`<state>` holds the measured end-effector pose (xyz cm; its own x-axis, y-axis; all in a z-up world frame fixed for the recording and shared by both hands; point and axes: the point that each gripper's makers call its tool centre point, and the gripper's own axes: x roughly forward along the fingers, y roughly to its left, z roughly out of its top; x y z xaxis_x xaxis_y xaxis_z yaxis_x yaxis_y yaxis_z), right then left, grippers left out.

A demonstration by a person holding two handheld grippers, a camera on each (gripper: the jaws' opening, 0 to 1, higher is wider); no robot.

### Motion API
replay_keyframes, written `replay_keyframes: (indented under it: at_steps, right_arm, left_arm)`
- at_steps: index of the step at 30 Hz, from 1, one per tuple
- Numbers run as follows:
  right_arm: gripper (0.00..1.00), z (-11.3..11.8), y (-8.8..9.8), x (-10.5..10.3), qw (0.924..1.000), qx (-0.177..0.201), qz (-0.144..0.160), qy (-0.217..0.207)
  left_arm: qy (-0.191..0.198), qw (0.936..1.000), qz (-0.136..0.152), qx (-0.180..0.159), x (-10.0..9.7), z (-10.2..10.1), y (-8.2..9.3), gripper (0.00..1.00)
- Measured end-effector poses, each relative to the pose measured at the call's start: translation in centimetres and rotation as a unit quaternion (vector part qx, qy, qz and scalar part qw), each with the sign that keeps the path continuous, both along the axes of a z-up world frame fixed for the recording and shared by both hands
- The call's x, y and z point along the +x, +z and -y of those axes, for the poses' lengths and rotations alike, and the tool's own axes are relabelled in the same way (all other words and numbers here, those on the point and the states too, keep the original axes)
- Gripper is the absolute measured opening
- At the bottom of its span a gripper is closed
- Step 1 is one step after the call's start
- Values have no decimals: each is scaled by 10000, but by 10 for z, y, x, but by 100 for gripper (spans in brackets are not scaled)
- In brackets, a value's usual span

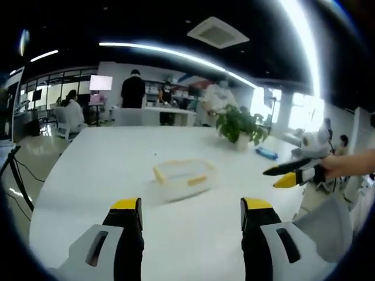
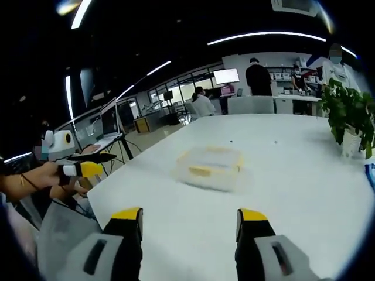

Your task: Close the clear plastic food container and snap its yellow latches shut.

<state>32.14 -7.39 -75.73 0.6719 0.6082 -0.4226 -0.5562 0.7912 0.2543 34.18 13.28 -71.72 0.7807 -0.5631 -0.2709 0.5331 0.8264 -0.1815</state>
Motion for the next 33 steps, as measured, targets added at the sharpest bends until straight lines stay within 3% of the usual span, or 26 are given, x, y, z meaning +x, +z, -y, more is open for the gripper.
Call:
replay_keyframes:
  at_steps: [22, 33]
  right_arm:
    - [64, 8, 6, -24, 9998, 49, 36, -165]
    - [63, 11, 5, -34, 9997, 98, -18, -229]
  left_arm:
    - [76, 9998, -95, -129, -17, -3, -6, 66]
    - [23, 9999, -113, -29, -26, -6, -10, 65]
